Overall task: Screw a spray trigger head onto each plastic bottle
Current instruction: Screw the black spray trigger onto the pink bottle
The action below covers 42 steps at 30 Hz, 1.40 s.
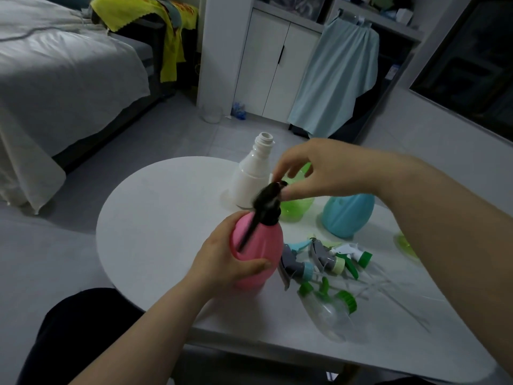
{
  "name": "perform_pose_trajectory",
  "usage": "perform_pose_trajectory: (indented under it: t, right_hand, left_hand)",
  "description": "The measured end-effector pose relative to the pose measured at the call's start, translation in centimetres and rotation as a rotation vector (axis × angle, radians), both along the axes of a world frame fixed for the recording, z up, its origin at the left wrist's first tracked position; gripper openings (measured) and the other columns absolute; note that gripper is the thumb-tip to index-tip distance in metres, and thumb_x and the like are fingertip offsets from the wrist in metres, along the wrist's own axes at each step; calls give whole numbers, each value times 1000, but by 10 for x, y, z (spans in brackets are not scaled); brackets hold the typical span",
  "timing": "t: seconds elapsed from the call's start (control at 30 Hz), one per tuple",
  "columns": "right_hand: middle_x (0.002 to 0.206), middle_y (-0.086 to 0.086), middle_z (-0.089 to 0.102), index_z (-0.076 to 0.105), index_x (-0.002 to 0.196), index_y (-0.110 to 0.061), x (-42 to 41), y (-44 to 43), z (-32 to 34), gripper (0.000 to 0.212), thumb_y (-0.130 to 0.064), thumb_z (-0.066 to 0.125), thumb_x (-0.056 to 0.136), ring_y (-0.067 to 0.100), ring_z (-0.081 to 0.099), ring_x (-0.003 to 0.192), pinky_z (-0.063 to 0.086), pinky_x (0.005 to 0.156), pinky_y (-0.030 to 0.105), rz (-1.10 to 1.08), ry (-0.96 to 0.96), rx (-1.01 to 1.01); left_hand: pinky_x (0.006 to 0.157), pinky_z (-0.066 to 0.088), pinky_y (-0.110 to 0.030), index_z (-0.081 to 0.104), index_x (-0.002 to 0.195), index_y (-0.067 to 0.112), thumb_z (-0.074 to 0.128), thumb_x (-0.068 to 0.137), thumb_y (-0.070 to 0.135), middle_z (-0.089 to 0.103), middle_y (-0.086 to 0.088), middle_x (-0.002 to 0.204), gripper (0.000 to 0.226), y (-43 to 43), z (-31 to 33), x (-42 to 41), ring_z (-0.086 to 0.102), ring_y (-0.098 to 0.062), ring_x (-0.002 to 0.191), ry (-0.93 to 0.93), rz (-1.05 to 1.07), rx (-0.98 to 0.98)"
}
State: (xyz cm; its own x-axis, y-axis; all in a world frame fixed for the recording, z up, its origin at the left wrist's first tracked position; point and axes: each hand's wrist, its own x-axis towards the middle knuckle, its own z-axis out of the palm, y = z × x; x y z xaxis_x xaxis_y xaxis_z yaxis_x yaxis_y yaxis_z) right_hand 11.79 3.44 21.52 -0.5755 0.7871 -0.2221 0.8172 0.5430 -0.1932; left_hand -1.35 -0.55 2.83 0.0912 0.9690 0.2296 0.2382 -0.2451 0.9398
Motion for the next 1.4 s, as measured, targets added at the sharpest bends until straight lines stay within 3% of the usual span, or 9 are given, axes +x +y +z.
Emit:
perform_pose_trajectory:
  t: [0.23, 0.33, 0.4, 0.53, 0.8, 1.0, 1.13, 1.27, 1.4]
  right_hand:
    - [53, -3, 57, 56, 59, -16, -9, -6, -17, 48, -54, 40, 82, 13, 53, 50, 41, 53, 27, -137, -84, 169]
    - [97, -3, 60, 57, 100, -22, -7, -2, -14, 21, -29, 41, 90, 17, 53, 90, 42, 76, 33, -84, 36, 280]
    - [140, -7, 34, 38, 128, -33, -3, -2, -9, 52, -3, 40, 86, 15, 31, 128, 26, 105, 30, -7, 35, 204]
    - [153, -12, 3, 35, 130, -38, -1, -5, -8, 64, 0, 48, 80, 11, -1, 139, 9, 111, 35, 107, -156, 198]
    - [131, -10, 51, 55, 113, -30, -3, 1, -12, 47, -46, 63, 70, 17, 44, 116, 29, 97, 36, 117, -194, 329]
    - [99, -8, 65, 63, 94, -29, 0, 8, -10, 42, -57, 60, 63, 13, 44, 87, 32, 77, 32, 224, -220, 471]
    - [93, -3, 64, 63, 91, -27, 0, 12, -13, 41, -54, 64, 60, 15, 45, 86, 40, 81, 36, 181, -142, 401]
    - [126, -4, 43, 42, 122, -25, 19, 0, -35, 66, -33, 73, 65, 9, 36, 117, 27, 102, 22, -53, 301, 243]
    - [98, -8, 59, 53, 90, -27, 39, -26, -80, 26, -13, 67, 72, -6, 59, 85, 48, 80, 8, -462, 1043, 33]
  left_hand:
    - [67, 37, -14, 29, 94, 62, 80, 54, 31, 38, 36, 99, 72, 1, -2, 0, 44, 6, 88, -8, -5, -12]
    - [67, 38, -13, 31, 95, 61, 81, 53, 29, 40, 34, 98, 72, 1, -2, 0, 46, 4, 86, -13, 5, -11]
    - [66, 37, -13, 31, 96, 60, 81, 53, 30, 39, 34, 98, 73, 1, -1, 0, 46, -1, 86, -5, 3, -14]
    - [66, 38, -15, 29, 95, 61, 79, 53, 34, 36, 36, 98, 71, 2, -2, 1, 44, -6, 89, 16, 2, -26]
    - [65, 35, -11, 28, 93, 65, 76, 50, 40, 35, 38, 97, 69, 1, 1, 1, 42, 8, 85, 13, -9, -26]
    - [65, 34, -11, 31, 93, 59, 74, 48, 38, 38, 35, 95, 65, 1, 3, 3, 44, 6, 83, 1, -3, -17]
    - [63, 33, -11, 31, 91, 58, 75, 51, 33, 38, 34, 93, 65, 1, 2, 4, 44, 6, 81, 9, 3, 3]
    - [63, 34, -9, 29, 92, 57, 79, 54, 28, 36, 34, 95, 69, 4, 0, 3, 43, 7, 82, 17, -15, 6]
    - [63, 35, -8, 27, 92, 61, 81, 54, 26, 38, 32, 94, 75, 6, -2, 0, 46, 6, 81, 32, -37, -2]
